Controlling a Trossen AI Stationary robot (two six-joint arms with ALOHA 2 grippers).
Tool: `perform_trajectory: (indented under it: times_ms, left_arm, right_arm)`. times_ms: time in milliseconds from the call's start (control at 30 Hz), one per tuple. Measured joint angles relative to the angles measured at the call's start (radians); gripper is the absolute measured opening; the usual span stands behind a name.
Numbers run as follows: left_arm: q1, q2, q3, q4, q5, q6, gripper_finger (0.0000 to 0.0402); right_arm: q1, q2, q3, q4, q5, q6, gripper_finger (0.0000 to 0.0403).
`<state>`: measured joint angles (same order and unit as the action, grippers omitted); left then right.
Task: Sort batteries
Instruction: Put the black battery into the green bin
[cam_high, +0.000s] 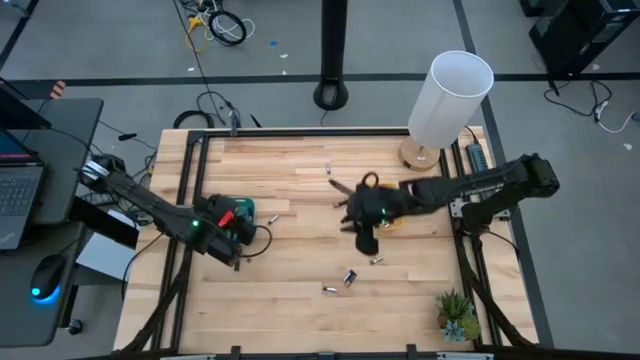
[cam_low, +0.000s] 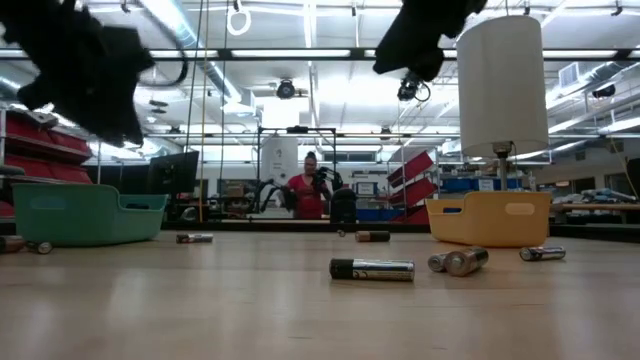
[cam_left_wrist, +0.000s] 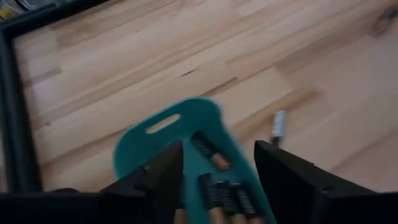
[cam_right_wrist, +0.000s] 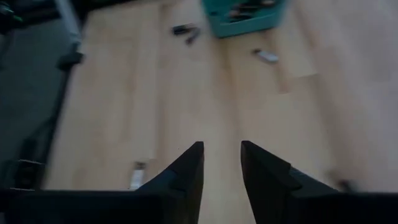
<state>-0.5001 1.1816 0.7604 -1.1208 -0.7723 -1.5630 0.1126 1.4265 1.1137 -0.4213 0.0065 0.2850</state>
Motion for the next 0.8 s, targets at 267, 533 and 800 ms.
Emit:
perform_trajectory:
  times_ms: [267, 533, 800]
  left_arm:
    - [0.009, -0.025, 0.181, 0.002, -0.118, 0.045, 0.0179]
    - [0.015, -0.025, 0.21, 0.057, -0.138, 0.044, 0.0168]
    - [0.015, -0.024, 0.21, 0.108, -0.144, 0.041, 0.0168]
  right_arm:
    - [-0.269, 0.038, 0.01, -0.041, -0.175, -0.3, 0.013]
    - [-0.371, 0.234, 0.003, -0.08, -0.239, -0.558, 0.019]
    - [-0.371, 0.359, 0.003, -0.016, -0.211, -0.662, 0.0205]
